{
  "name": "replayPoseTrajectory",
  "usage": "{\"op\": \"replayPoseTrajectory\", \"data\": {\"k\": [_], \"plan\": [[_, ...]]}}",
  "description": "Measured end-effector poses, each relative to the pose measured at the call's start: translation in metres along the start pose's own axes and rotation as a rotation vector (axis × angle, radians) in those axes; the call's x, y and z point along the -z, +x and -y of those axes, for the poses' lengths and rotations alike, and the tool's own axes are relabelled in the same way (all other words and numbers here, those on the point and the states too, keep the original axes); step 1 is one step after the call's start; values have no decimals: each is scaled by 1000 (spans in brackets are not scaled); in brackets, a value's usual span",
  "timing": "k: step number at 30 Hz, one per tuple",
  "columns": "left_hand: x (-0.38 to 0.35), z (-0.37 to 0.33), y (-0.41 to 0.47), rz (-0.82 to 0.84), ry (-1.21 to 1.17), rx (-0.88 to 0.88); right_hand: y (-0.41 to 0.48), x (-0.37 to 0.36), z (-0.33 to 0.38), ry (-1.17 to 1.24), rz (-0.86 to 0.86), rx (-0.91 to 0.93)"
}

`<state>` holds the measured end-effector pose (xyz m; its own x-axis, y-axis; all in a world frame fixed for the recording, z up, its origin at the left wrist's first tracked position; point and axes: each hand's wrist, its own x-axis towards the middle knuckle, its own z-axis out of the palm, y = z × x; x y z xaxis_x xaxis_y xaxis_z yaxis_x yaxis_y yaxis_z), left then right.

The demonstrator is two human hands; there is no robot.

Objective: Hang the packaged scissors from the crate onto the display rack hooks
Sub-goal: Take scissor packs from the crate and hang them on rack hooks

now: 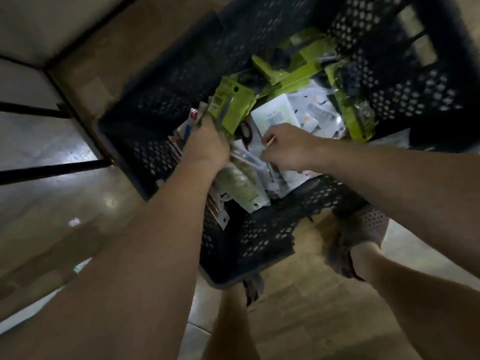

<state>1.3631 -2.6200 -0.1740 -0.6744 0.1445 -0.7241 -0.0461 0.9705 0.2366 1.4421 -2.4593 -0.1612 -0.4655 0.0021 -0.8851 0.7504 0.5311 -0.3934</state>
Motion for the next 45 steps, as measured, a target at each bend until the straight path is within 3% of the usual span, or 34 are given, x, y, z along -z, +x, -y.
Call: {"op": "replayPoseTrajectory", "data": {"k": [5,9,11,14,17,21,28,31,35,39,45], "plan": [[-28,41,62,-63,-201,70,74,-36,31,502,-157,7],[-31,54,58,-87,-324,47,83,-50,42,807,-163,-38],[-27,47,41,-22,-447,47,70,-49,43,969,-183,-14],[-22,25,1,130,-573,47,40,-36,35,912,-291,7],[-12,-1,-42,97,-734,62,-9,-7,25,862,-317,31],[34,-49,-121,96,-914,98,-106,42,15,970,-294,22],[159,-134,-263,155,-1093,-9,-291,130,47,1177,-362,142],[213,-159,-317,149,-1097,-44,-360,162,79,1088,-363,271],[271,-179,-377,83,-1029,-88,-429,184,124,1028,-232,388],[305,-187,-418,5,-1040,-69,-468,182,160,1035,-198,350],[334,-185,-463,27,-1102,-67,-519,177,181,1064,-224,305]]}}
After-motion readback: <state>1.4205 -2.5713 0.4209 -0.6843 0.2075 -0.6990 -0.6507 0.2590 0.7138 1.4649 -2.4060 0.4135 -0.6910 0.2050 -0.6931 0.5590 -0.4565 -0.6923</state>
